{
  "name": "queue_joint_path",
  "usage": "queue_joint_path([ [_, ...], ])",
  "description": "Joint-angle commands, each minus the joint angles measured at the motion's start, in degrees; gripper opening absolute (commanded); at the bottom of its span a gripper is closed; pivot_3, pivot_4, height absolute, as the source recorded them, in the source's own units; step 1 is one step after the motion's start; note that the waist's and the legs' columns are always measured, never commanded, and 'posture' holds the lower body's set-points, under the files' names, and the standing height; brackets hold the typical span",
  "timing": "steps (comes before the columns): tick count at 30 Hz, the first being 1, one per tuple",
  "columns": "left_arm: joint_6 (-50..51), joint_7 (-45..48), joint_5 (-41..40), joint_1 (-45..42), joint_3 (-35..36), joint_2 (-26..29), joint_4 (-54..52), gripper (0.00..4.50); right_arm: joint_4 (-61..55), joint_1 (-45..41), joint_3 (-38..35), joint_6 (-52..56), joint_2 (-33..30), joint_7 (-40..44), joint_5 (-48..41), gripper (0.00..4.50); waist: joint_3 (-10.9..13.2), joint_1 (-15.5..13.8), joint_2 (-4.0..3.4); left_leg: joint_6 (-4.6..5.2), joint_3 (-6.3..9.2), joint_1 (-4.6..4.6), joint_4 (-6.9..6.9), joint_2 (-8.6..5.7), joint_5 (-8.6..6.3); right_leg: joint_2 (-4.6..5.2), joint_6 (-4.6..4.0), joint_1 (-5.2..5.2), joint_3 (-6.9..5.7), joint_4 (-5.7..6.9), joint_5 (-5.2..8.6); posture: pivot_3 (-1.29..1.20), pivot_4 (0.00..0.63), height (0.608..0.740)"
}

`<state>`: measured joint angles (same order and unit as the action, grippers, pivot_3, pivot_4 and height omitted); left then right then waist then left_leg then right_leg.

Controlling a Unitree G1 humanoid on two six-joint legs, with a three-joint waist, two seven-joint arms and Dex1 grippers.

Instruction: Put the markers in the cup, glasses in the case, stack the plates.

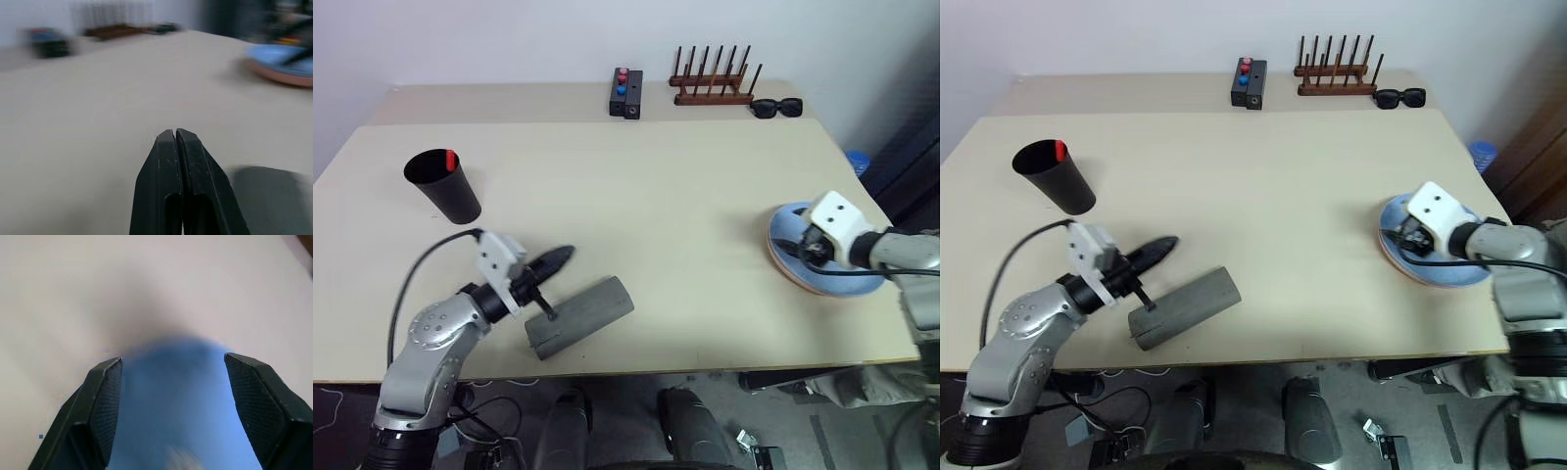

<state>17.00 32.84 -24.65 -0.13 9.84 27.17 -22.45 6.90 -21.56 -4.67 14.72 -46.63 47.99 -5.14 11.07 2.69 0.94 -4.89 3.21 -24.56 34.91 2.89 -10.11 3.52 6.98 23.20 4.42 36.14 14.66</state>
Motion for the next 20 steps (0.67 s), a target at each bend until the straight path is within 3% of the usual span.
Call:
queue_joint_path([
  [1,-0.68,-10.05,4.55,0.7,7.34,-1.11,1.0,0.0,-2.05,-4.63,-0.09,0.9,4.75,0.79,-5.19,3.34,0.0,-0.06,0.0,0.0,0.01,0.0,0.0,0.0,0.0,-0.02,0.01,0.0,0.0,0.01,0.0,0.0,0.15,0.74],
  [7,-1.36,-17.09,7.48,4.39,12.52,-3.16,-0.16,0.0,5.67,-9.75,1.42,-2.57,9.78,3.03,-6.69,3.34,0.02,-0.6,0.08,-0.01,0.01,-0.04,-0.01,-0.03,0.0,0.02,0.04,-0.04,-0.01,-0.06,0.02,0.0,0.15,0.74],
  [20,0.42,-21.7,7.73,7.4,12.91,-6.49,-4.7,0.0,14.67,-14.91,4.62,-7.48,12.67,5.59,-4.92,3.34,0.02,-0.14,0.07,-0.02,0.01,-0.01,-0.08,-0.02,-0.01,0.01,0.02,0.01,-0.02,-0.02,0.02,0.0,0.15,0.74],
])
